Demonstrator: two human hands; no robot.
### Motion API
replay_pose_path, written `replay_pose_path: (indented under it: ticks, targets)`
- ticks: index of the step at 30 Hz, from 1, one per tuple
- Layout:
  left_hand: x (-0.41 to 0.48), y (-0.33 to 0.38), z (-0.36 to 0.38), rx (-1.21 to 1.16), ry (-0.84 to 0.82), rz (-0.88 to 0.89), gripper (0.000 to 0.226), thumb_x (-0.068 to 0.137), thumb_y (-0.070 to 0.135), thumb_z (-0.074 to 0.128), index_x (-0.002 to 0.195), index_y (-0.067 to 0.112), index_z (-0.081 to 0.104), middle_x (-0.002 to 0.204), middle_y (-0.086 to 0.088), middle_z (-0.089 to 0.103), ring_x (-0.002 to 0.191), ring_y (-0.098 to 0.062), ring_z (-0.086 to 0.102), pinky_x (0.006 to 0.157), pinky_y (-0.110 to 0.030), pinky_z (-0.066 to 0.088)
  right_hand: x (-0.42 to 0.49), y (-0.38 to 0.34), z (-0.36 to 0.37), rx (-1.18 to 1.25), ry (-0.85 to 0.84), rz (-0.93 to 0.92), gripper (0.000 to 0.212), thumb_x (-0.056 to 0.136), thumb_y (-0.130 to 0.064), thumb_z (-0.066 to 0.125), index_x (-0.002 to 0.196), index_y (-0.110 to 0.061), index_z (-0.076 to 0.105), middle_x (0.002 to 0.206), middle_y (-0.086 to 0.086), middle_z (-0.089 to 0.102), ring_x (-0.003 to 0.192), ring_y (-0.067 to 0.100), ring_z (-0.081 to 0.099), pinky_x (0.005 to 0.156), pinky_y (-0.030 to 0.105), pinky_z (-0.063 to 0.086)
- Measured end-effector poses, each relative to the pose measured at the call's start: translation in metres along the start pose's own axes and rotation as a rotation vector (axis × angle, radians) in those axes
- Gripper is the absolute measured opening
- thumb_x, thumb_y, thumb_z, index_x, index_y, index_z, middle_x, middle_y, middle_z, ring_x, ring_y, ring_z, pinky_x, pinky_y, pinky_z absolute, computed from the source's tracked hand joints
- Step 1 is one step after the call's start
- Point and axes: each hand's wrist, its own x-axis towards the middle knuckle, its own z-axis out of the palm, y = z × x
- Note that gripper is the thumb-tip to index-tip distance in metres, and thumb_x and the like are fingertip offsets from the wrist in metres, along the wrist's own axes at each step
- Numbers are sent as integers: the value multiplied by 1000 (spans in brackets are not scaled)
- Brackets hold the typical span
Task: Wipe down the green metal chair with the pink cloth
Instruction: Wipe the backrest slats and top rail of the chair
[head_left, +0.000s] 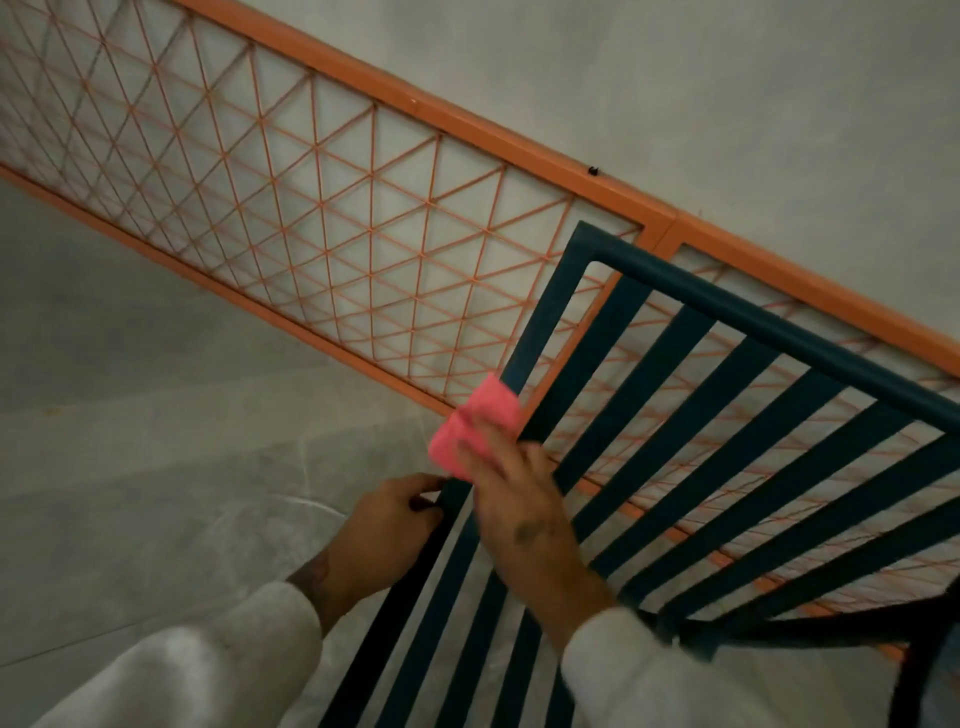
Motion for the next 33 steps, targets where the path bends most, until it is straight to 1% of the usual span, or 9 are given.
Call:
replay_pose_path:
  ticks: [4,8,12,14,19,22,26,30,33]
  targets:
    - [-3,2,-12,33,-69,-78,17,94,16,59,94,5,72,89,-15,73,84,-34,69,78,-46,59,-30,-21,14,101,-50,13,73,73,3,75,136,-26,52,138,-5,51,100,23,56,85,32,54]
    - [-1,7,-12,110,-121,-120,19,97,17,55,107,14,70,102,-6,72,90,-19,69,87,-33,56,28,26,-42,-264,-87,-266,62,72,0,59,130,-21,61,142,-1,52,118,26,53,96,31,37]
    - [-1,7,-12,127,-137,-144,21,99,20,53,111,14,68,107,-5,70,96,-16,67,91,-31,54,109,55,-94,-413,-60,-76,71,83,0,53,148,-24,39,160,-4,28,128,29,43,101,39,35]
    - [-2,8,-11,139,-131,-141,21,99,20,52,110,13,68,105,-6,70,95,-17,67,89,-29,53,117,48,-97,-384,-37,-32,73,80,7,52,147,-20,42,161,-1,26,129,34,42,100,39,34]
    - [-1,15,-10,156,-112,-156,19,96,15,57,110,13,69,105,-7,72,92,-20,68,87,-33,56,19,-8,-29,24,-106,115,76,83,13,47,143,-33,46,160,-14,26,145,14,19,120,28,9]
    - [-1,12,-15,89,-94,-196,10,87,10,65,88,6,74,85,-10,76,82,-28,73,83,-46,58,-19,-48,-4,366,-179,290,59,97,1,44,142,-36,49,150,-20,40,132,9,34,117,27,28]
    - [-5,35,-24,184,-66,-223,12,82,15,73,84,4,75,86,-14,75,88,-31,70,78,-36,56,-13,-50,-26,709,-191,471,43,99,-1,46,127,-27,66,136,-17,56,127,-2,48,115,27,34]
    - [3,96,-27,298,131,41,48,85,22,72,129,17,55,110,-4,69,92,-16,65,76,-26,51,18,-18,-102,622,139,398,40,100,-3,51,132,-24,63,143,-20,48,137,-2,39,118,18,24]
    - [12,157,-18,476,352,511,62,87,18,69,143,18,43,135,-7,55,121,-23,53,99,-36,45,53,9,-165,349,446,426,43,96,-7,52,134,-24,60,146,-10,50,139,11,37,114,7,4]
